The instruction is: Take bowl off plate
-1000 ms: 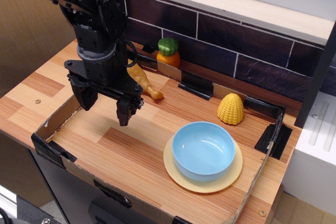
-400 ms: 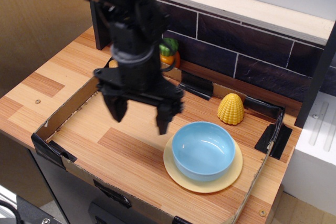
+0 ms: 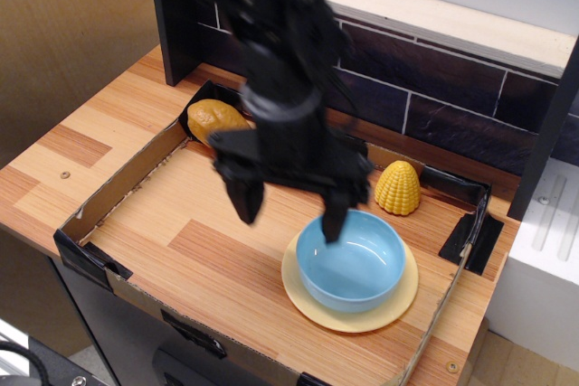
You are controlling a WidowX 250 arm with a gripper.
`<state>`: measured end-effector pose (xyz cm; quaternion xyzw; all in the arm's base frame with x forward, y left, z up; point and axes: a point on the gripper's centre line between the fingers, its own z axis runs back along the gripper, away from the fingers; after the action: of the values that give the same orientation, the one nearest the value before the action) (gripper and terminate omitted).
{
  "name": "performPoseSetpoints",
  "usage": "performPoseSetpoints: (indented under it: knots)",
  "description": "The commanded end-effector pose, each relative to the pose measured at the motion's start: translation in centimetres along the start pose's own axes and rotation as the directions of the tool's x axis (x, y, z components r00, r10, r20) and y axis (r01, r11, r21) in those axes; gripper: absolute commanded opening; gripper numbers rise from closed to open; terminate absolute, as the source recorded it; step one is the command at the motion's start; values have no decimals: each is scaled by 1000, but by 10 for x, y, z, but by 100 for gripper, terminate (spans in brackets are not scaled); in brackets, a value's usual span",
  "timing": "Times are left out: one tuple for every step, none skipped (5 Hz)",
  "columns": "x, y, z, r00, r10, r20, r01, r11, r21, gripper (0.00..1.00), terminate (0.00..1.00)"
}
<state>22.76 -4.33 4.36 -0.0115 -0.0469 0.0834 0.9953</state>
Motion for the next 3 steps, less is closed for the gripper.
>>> performPoseSetpoints:
  knots:
    - [-2, -8, -15, 999, 28, 38, -26, 999, -37, 100, 0]
    - [-4, -8, -20, 999, 29, 27, -28, 999, -34, 100, 0]
    - [-4, -7, -24, 999, 38, 23, -37, 999, -36, 100, 0]
